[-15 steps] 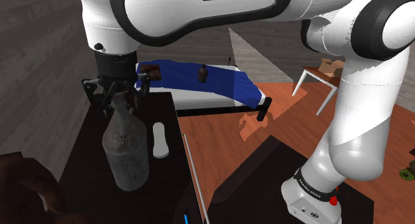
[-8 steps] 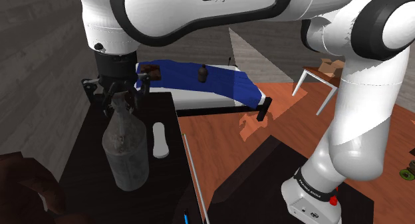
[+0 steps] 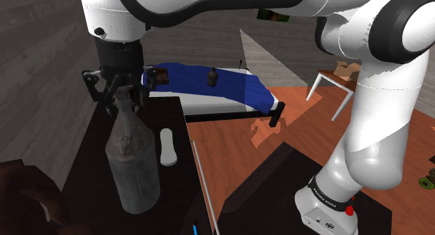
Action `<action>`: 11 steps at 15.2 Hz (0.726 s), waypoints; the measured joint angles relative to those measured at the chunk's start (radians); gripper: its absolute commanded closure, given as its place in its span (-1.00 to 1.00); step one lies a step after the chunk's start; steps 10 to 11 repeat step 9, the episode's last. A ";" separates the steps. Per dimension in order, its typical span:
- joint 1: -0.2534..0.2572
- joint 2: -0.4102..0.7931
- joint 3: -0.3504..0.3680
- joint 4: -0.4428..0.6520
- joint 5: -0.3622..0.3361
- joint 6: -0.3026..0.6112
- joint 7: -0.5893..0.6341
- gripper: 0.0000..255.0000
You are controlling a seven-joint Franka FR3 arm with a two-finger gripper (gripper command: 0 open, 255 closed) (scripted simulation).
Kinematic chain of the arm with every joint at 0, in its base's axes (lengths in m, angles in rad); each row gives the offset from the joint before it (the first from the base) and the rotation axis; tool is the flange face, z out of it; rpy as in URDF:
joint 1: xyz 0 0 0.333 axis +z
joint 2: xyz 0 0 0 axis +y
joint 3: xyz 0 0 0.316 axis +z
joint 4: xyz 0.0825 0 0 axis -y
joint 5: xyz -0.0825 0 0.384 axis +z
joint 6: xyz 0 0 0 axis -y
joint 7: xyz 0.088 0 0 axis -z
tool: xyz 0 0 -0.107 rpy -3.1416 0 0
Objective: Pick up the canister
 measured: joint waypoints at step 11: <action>0.025 0.013 0.002 0.136 -0.006 -0.122 -0.005 1.00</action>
